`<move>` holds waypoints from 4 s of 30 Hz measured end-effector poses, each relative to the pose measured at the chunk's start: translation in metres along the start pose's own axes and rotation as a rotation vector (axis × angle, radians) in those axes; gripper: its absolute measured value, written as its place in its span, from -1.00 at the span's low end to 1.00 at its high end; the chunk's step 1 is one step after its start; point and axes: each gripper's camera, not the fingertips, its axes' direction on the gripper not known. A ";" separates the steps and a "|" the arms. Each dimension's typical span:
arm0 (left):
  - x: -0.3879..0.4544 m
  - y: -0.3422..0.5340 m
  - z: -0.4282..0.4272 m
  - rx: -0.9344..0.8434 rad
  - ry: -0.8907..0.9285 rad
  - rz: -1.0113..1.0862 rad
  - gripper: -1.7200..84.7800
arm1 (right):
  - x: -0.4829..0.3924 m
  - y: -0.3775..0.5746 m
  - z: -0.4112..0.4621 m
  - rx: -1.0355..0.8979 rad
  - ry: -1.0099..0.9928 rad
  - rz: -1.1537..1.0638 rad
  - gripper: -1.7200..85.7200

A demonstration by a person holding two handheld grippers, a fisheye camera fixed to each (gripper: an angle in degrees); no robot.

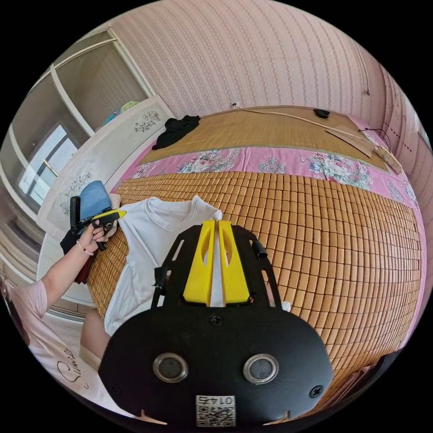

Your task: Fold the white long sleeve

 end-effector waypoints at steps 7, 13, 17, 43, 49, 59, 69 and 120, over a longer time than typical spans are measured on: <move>0.061 0.121 -0.096 -0.049 0.118 0.160 -0.96 | -0.050 0.120 -0.094 0.054 -0.109 -0.114 -0.96; 0.098 0.272 -0.071 -0.340 0.073 0.097 -0.96 | -0.059 0.275 -0.050 -0.262 -0.177 0.136 -0.95; 0.102 0.312 -0.044 -0.405 0.069 0.027 -0.95 | -0.067 0.313 -0.018 -0.339 -0.117 0.245 -0.95; 0.191 0.333 0.034 -0.516 0.097 0.236 -0.97 | -0.234 0.284 0.071 -0.453 0.077 -0.292 -0.92; 0.204 0.372 0.015 -0.583 0.222 0.239 -0.98 | -0.250 0.305 0.065 -0.552 0.013 -0.370 -0.91; 0.241 0.379 0.033 -0.548 0.055 0.370 -0.98 | -0.294 0.296 0.087 -0.516 0.051 -0.444 -0.90; 0.271 0.422 0.093 -0.591 -0.027 0.416 -0.96 | -0.309 0.329 0.130 -0.694 0.110 -0.473 -0.97; 0.432 0.479 0.228 -0.361 0.189 0.775 -0.48 | -0.078 0.316 0.067 -0.595 0.107 0.236 -0.86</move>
